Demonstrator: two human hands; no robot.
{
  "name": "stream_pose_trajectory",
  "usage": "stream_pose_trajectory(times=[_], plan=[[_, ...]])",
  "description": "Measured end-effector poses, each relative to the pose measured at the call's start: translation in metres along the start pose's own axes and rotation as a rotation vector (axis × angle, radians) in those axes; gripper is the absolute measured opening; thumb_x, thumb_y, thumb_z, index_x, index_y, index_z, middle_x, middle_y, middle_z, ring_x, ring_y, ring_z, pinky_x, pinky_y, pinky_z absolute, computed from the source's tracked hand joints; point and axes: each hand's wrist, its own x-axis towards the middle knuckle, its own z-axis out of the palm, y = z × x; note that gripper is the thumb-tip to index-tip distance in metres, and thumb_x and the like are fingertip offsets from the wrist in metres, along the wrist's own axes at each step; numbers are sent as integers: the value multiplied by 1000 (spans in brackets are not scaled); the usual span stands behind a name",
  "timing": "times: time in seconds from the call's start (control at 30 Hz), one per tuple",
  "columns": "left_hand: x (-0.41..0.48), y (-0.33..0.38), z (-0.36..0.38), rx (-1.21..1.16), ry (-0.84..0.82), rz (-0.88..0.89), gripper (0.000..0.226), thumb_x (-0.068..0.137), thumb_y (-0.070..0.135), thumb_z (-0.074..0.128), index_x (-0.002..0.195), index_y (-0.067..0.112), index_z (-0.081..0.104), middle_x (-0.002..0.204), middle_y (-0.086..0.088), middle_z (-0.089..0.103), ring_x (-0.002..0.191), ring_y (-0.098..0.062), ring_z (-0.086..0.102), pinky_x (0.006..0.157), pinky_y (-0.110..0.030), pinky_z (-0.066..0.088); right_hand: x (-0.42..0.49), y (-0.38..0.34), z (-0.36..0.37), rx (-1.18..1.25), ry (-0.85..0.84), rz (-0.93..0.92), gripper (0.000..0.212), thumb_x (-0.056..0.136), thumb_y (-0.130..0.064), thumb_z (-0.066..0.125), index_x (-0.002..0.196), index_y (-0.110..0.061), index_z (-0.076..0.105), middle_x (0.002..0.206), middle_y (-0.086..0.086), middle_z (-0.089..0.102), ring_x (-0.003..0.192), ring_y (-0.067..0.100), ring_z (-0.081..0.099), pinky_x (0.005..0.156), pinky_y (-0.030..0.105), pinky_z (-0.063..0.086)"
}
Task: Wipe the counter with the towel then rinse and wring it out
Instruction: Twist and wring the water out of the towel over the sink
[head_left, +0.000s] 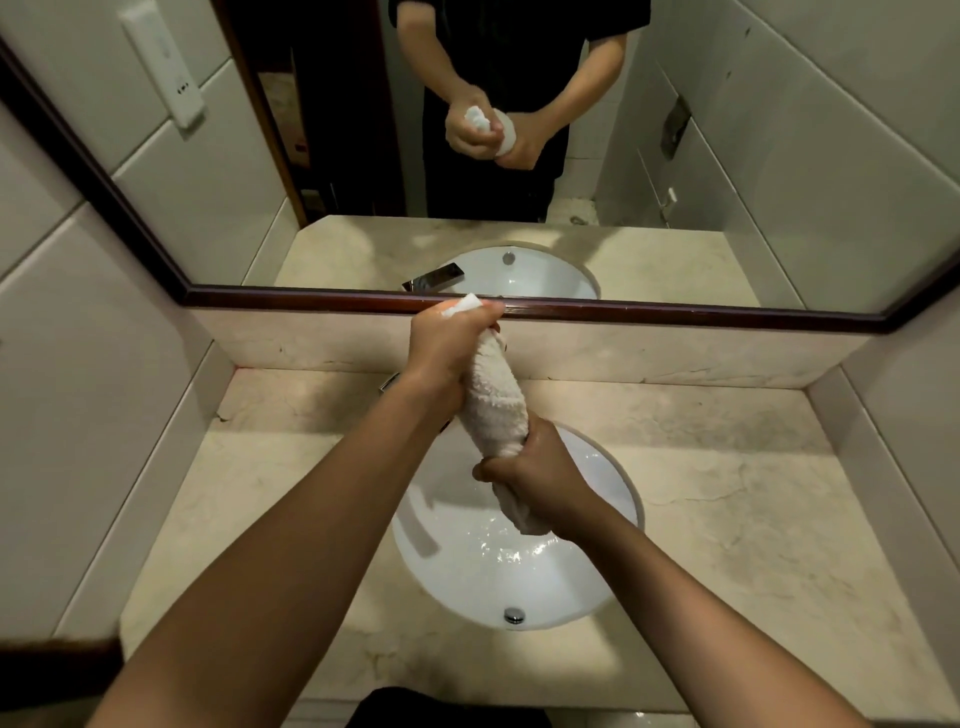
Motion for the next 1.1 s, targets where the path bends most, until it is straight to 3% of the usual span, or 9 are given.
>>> stream_pose_trajectory(times=[0.07,0.23,0.4,0.53,0.73,0.83,0.97,1.1], plan=[[-1,0,-3,-8,-43,-4,20,88,8,78,75,7,61,60,-12,59,49,-24,59,52,-31,52,-2,-1,-1,121,-69,25,30,62,-4,76,71,-13,49,62,6,48,59,24,48,57,38,42],[-3,-3,-10,-57,-148,-17,30,93,20,76,69,11,61,63,-9,58,54,-26,61,54,-31,53,-9,-10,1,314,-223,105,23,57,4,64,75,-4,54,64,17,50,45,23,47,47,26,42],[-2,-5,-13,-150,-270,-31,33,98,26,67,72,11,55,66,-8,56,57,-26,59,55,-30,52,-11,-13,-2,450,-441,204,32,55,5,51,86,-5,52,62,10,48,43,19,41,44,20,36],[-1,-10,-11,-204,-303,-64,39,100,29,62,66,12,54,64,-7,54,54,-22,57,56,-30,50,-10,-10,-8,491,-509,210,24,60,5,48,81,-8,49,60,7,45,43,17,37,46,19,34],[8,-15,-10,-117,-344,-68,32,99,26,65,72,11,60,69,-10,60,61,-23,61,60,-33,51,-3,0,-13,208,-326,52,19,63,9,69,75,-3,61,73,14,66,66,37,63,59,33,52],[8,-14,-4,5,-315,-51,18,95,24,73,92,7,67,86,-15,69,78,-26,69,65,-35,60,-2,6,-16,145,-233,34,24,78,14,71,95,-3,70,96,13,81,93,33,76,77,35,62],[12,-17,-2,124,-138,-124,54,78,26,89,124,12,63,112,-15,72,99,-30,72,86,-47,64,1,14,-20,-21,-68,39,34,72,-4,80,103,-7,66,93,12,78,84,34,75,81,56,62],[7,-20,6,130,63,-117,72,74,23,93,129,16,47,114,-11,63,100,-31,69,76,-42,63,4,11,-16,-334,57,-17,66,70,-32,84,127,-26,53,105,-2,70,93,22,68,82,48,59]])
